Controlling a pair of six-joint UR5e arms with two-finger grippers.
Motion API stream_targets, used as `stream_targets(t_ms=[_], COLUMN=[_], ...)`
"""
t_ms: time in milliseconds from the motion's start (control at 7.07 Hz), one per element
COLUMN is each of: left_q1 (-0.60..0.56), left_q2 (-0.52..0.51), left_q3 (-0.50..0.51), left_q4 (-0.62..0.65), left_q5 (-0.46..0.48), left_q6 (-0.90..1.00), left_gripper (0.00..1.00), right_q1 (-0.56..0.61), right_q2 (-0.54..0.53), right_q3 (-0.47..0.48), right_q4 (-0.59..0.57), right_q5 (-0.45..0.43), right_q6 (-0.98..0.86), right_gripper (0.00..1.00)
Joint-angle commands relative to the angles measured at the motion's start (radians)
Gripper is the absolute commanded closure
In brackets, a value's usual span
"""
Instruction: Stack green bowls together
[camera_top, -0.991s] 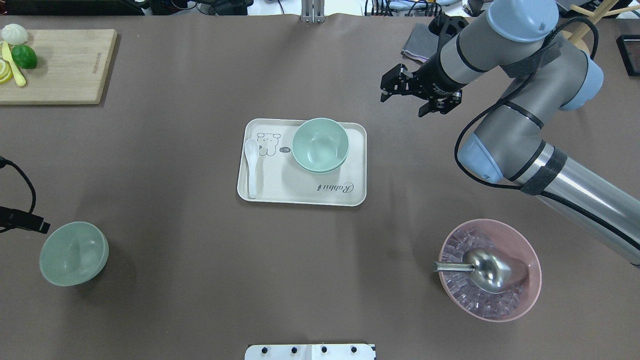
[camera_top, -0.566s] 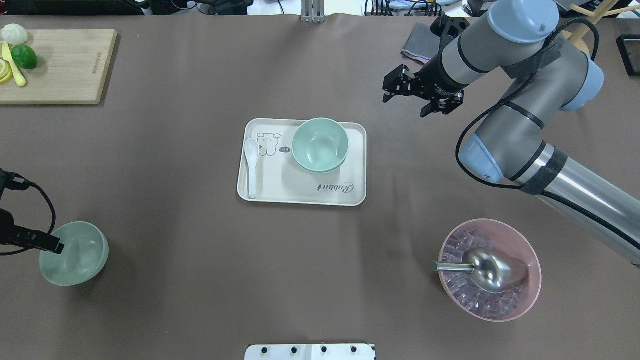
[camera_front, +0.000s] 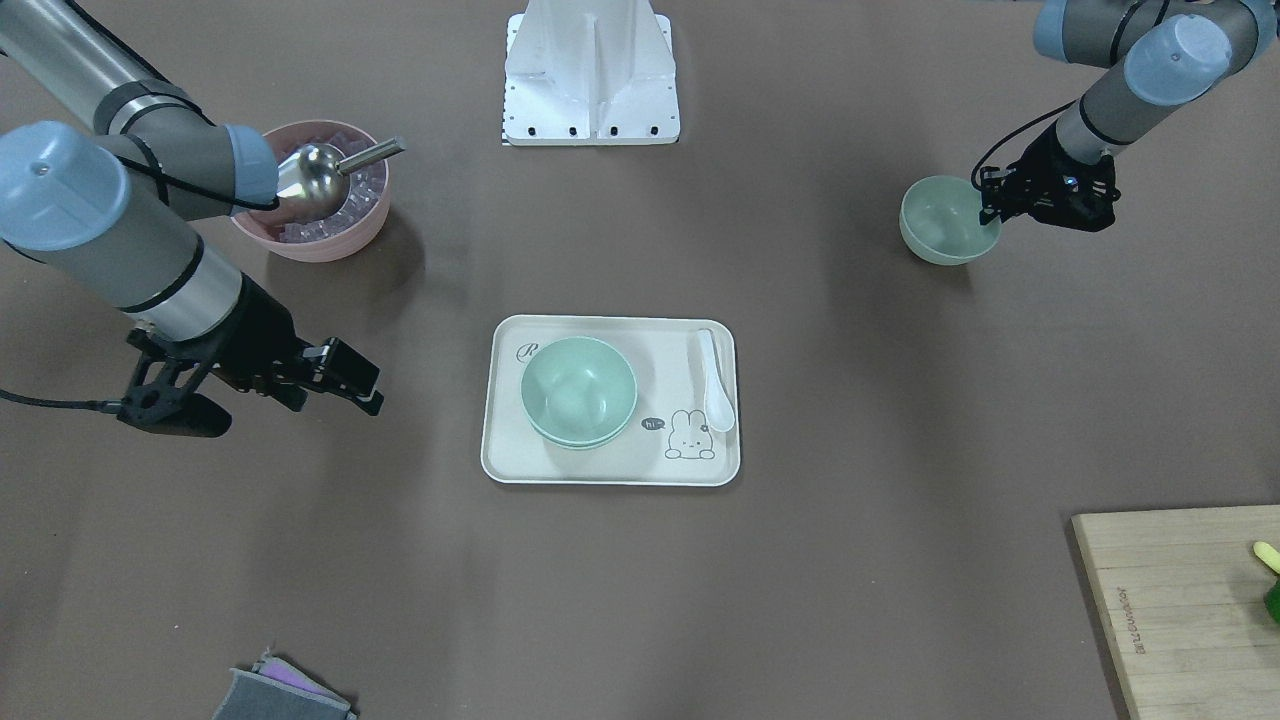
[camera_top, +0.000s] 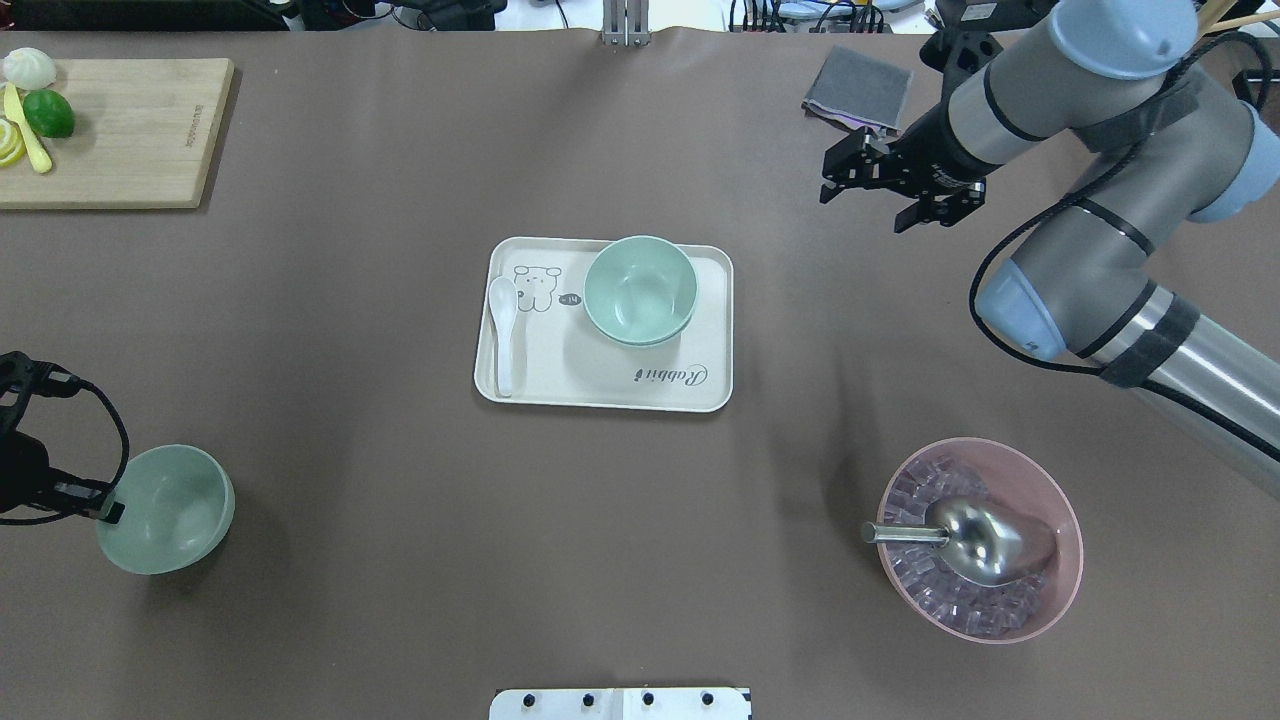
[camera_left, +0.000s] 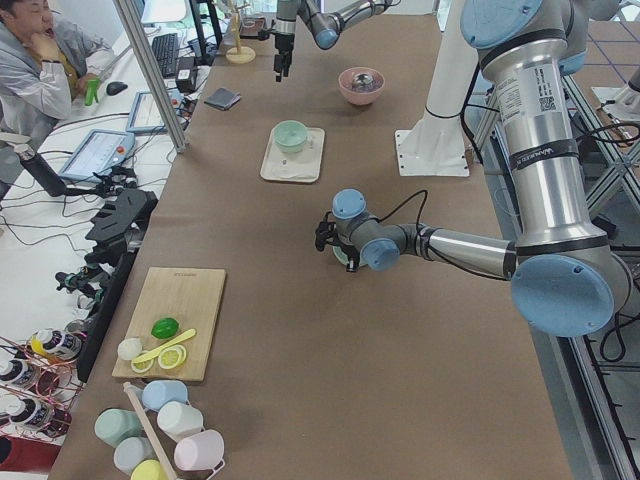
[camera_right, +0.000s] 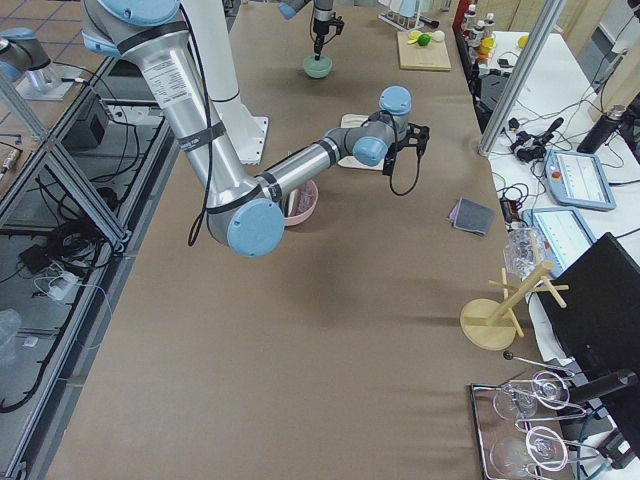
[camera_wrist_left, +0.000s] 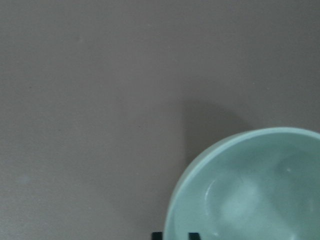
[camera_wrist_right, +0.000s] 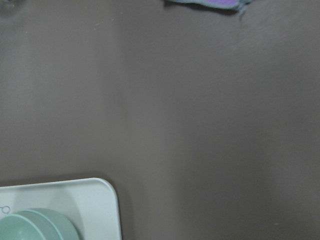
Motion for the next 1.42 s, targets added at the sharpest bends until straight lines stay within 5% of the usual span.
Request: stream_targets(t_ms=[0, 142, 566, 1274], left_q1=[-0.063, -0.111, -0.105, 0.011], left_q2=[-0.067, -0.174, -0.712, -1.097], left_q3=[0.011, 0.017, 0.121, 0.492], left_q4=[0.011, 0.058, 0.374, 0.298], left_q5=[-0.142, -0.184, -0.170, 0.046], left_q6=[-0.013, -0.043, -0.363, -0.516], left_gripper=[1.00, 1.00, 1.00, 1.00], right_q1=[0.171, 0.266, 0.379, 0.393], right_q2=[-0.183, -0.273, -0.502, -0.530], right_q3=[0.050, 0.060, 0.069, 0.067], right_q4=[0.001, -0.001, -0.002, -0.001], right_q5=[0.159, 0.220, 0.214, 0.210], right_q6=[-0.204, -0.330, -0.661, -0.691], right_gripper=[0.00, 0.00, 0.00, 0.00])
